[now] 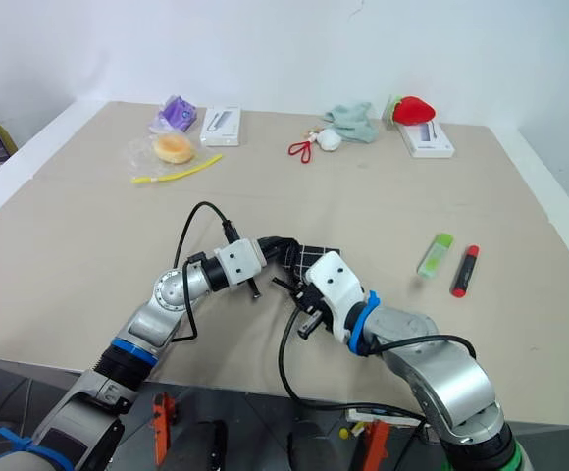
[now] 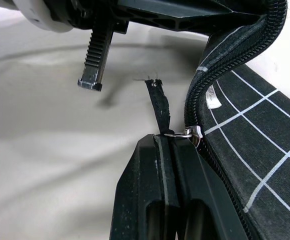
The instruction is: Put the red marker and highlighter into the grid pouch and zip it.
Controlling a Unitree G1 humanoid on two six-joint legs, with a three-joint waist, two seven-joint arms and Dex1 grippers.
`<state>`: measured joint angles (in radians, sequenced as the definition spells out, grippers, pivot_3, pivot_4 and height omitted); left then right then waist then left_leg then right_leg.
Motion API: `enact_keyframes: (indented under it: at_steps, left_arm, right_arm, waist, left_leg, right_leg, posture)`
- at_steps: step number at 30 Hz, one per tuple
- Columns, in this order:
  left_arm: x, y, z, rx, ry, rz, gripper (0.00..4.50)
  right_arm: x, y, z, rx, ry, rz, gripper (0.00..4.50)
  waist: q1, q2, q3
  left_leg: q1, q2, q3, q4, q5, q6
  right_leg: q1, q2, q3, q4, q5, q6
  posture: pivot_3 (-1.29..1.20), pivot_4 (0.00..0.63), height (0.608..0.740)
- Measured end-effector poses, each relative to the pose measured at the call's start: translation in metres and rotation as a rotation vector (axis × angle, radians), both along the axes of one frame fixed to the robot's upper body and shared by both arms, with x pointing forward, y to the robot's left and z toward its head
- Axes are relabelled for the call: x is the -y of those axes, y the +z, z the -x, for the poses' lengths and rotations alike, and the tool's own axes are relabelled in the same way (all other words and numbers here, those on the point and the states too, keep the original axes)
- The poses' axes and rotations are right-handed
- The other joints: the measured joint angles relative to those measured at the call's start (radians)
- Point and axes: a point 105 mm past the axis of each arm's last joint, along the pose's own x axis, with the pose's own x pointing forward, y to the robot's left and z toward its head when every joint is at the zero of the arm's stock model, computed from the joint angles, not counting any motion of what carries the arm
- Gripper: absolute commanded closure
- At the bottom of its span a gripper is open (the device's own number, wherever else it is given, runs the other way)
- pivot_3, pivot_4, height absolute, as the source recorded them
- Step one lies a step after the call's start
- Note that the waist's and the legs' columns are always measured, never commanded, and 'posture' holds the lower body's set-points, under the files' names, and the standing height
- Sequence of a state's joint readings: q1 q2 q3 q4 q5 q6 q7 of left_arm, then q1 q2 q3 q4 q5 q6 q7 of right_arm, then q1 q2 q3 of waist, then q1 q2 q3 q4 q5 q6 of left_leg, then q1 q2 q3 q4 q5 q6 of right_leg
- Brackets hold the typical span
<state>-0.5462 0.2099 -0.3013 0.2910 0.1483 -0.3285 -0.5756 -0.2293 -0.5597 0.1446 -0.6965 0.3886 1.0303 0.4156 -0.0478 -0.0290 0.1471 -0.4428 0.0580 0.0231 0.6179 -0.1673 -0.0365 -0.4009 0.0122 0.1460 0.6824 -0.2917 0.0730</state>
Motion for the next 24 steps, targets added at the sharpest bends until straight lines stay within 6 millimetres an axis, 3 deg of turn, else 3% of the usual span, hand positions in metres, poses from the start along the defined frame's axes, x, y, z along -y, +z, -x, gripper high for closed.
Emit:
enact_keyframes:
  at_steps: [4, 9, 11, 14, 16, 21, 24]
  left_arm:
    - [0.001, 0.001, 0.001, 0.001, -0.004, 0.004, 4.50]
    - [0.003, -0.008, 0.008, -0.019, -0.038, -0.034, 4.50]
    - [0.004, -0.009, 0.009, -0.020, -0.050, -0.046, 4.50]
    - [0.000, -0.012, 0.011, -0.015, -0.061, -0.080, 4.50]
    - [-0.002, -0.013, 0.010, -0.016, -0.059, -0.090, 4.50]
    - [-0.002, -0.014, 0.010, -0.018, -0.059, -0.094, 4.50]
    - [-0.001, -0.014, 0.010, -0.019, -0.060, -0.093, 4.50]
  right_arm:
    - [0.010, -0.004, -0.006, -0.030, -0.057, 0.008, 4.47]
    - [0.047, -0.011, -0.016, -0.038, -0.190, 0.087, 4.47]
    - [0.047, -0.008, -0.017, -0.033, -0.191, 0.065, 4.47]
    - [0.045, 0.002, -0.016, -0.026, -0.174, -0.030, 3.51]
    - [0.047, 0.014, -0.017, -0.002, -0.175, -0.093, 2.59]
    - [0.082, 0.059, -0.035, 0.159, -0.353, -0.221, 0.02]
    - [0.110, 0.056, -0.049, 0.179, -0.554, -0.219, 0.02]
  waist:
    - [0.000, 0.000, 0.000]
    - [0.001, 0.000, 0.000]
    - [-0.002, 0.000, 0.000]
    - [0.000, 0.000, 0.000]
    - [0.000, 0.001, 0.000]
    - [0.000, 0.001, 0.001]
    - [0.000, 0.001, 0.001]
  left_leg:
    - [0.000, 0.000, -0.001, 0.000, 0.000, 0.000]
    - [0.000, -0.001, -0.001, 0.000, 0.000, 0.000]
    - [0.000, 0.000, -0.003, 0.000, 0.000, 0.000]
    - [0.000, 0.000, -0.005, 0.000, 0.000, 0.000]
    - [-0.001, 0.000, -0.005, 0.000, 0.000, 0.000]
    - [-0.001, -0.001, -0.006, 0.001, 0.000, 0.000]
    - [-0.001, -0.001, -0.007, 0.001, 0.000, 0.000]
  right_leg:
    - [0.000, 0.000, -0.001, 0.000, 0.000, 0.000]
    - [0.000, -0.001, -0.001, 0.000, 0.000, 0.000]
    - [0.000, 0.000, -0.002, 0.000, 0.000, -0.001]
    - [0.001, 0.000, -0.005, 0.000, 0.000, -0.001]
    - [0.001, 0.000, -0.005, 0.000, 0.000, -0.001]
    - [0.002, -0.001, -0.006, 0.000, 0.000, -0.001]
    - [0.001, 0.000, -0.007, 0.000, 0.000, -0.002]
  posture:
    - [0.00, 0.150, 0.728]
    - [0.00, 0.150, 0.728]
    - [0.00, 0.150, 0.728]
    - [0.00, 0.150, 0.728]
    - [0.00, 0.150, 0.728]
    - [0.00, 0.150, 0.728]
    - [0.00, 0.150, 0.728]
